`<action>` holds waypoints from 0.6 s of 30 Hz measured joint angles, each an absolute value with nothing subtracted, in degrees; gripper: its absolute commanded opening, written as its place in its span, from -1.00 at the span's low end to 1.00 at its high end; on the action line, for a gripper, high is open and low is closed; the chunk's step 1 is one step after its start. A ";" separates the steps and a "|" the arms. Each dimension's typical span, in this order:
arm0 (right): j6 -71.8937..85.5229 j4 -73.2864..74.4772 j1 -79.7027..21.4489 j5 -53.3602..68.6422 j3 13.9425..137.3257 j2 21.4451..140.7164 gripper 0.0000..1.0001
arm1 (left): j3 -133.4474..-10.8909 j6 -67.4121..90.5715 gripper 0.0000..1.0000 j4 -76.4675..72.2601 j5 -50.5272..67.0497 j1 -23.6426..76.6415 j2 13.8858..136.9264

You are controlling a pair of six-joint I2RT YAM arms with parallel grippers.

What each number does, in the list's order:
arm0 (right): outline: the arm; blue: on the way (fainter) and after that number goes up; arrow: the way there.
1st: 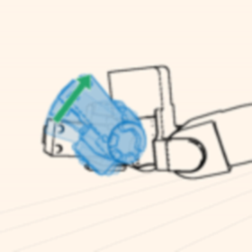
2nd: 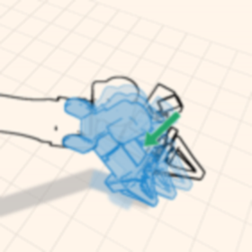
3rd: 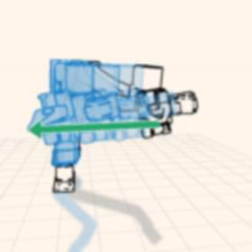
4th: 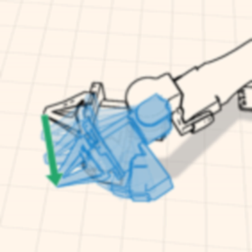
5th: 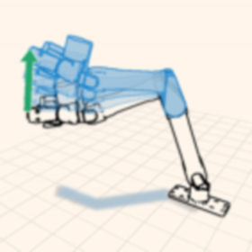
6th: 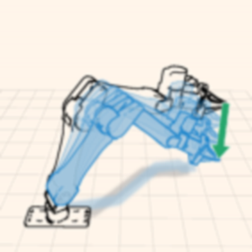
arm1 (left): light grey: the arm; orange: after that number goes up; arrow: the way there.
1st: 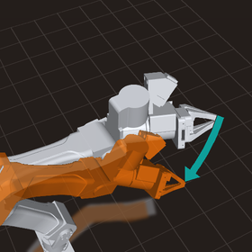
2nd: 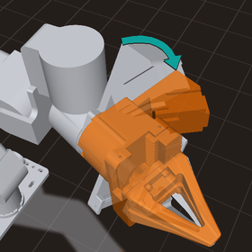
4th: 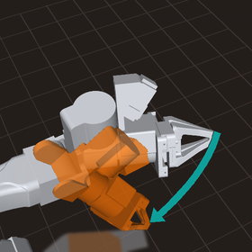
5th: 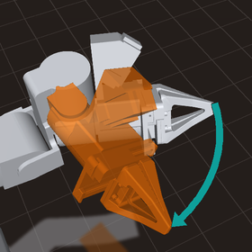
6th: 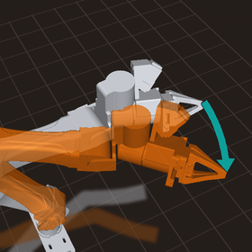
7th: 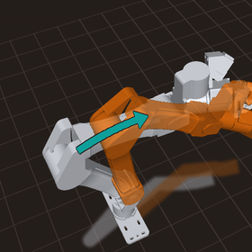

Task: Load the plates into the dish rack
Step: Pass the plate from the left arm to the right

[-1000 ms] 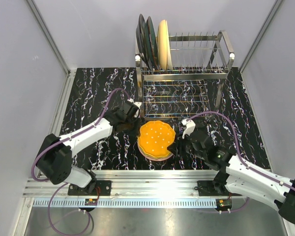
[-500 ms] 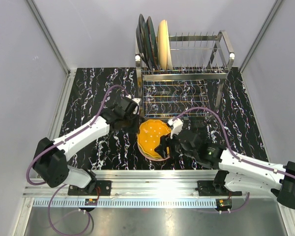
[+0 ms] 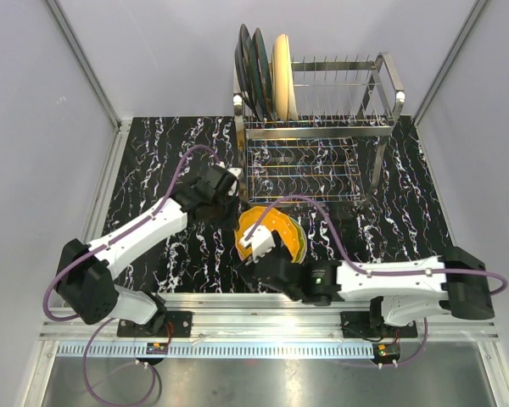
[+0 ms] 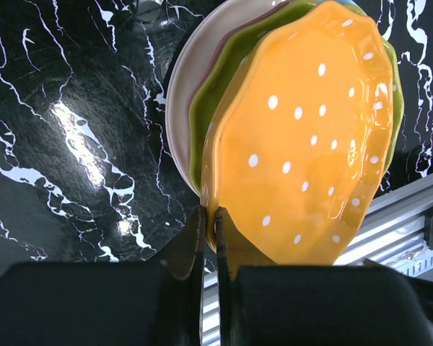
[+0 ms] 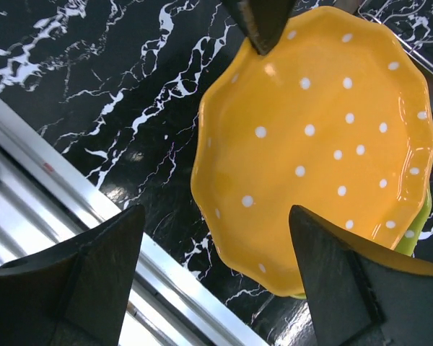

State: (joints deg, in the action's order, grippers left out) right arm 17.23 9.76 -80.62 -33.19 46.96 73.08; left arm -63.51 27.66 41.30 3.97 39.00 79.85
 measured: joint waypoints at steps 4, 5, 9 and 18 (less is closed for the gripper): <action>16.75 11.86 -83.09 -40.18 51.46 81.03 0.80 | -64.27 27.70 -1.00 42.24 3.99 39.00 79.85; 16.75 12.40 -83.37 -41.65 52.29 82.56 0.81 | -64.53 27.70 -1.00 42.61 3.99 39.00 79.85; 16.88 14.13 -83.61 -46.26 53.76 85.76 0.81 | -65.54 27.70 -1.00 43.97 3.99 39.00 79.42; 17.85 17.78 -83.68 -51.96 56.80 90.54 0.75 | -66.72 27.68 -1.00 45.50 4.03 39.00 77.41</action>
State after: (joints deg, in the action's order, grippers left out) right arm 17.85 17.78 -83.68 -51.96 56.80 90.54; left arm -66.72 27.68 45.50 4.03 39.00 77.41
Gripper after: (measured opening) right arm 0.888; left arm 0.045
